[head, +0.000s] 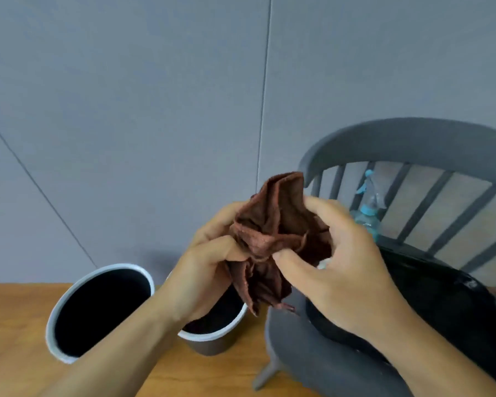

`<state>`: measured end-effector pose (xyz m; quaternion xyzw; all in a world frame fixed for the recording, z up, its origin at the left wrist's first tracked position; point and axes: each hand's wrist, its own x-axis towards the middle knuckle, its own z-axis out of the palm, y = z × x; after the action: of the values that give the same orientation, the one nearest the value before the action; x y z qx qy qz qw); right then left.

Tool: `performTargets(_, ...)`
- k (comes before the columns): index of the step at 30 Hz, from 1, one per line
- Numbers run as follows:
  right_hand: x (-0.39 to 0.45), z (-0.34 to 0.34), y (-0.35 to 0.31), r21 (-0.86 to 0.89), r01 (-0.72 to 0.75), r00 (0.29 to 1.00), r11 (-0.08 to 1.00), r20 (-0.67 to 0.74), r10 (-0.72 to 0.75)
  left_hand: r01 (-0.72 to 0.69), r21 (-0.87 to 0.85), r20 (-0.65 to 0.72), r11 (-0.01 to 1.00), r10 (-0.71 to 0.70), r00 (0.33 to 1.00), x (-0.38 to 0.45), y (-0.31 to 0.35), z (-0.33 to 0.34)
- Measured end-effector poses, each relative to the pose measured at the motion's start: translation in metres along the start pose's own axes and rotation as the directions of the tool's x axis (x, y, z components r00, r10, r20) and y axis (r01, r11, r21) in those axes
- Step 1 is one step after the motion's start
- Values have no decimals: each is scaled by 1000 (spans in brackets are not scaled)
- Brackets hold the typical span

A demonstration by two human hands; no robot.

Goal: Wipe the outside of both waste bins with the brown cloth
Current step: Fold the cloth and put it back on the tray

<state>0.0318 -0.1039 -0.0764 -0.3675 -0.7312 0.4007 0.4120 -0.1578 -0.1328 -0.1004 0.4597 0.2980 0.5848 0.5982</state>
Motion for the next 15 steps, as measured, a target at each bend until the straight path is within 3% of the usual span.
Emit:
performTargets(2,4,-36,-24,-90,-66,997,994,-38,63,76,-57,77,995,-72,994,18,12,29)
performTargets(4,8,-72,-51,-110,-131,989,985,-78,123,128,30,89,991,-130,988,35,29,60)
performTargets(7,10,-124,-99,77,-233,972,969,23,232,102,142,67,985,-112,991,64,67,115)
performTargets(9,13,-161,-131,158,-245,966,957,-45,254,124,96,86,988,-132,988,82,100,150)
performTargets(12,24,-214,-180,4,-220,932,975,-292,212,206,35,98,978,-208,973,105,153,204)
performTargets(15,43,-263,-238,-114,-209,953,971,-248,176,222,248,128,943,-259,957,124,210,266)
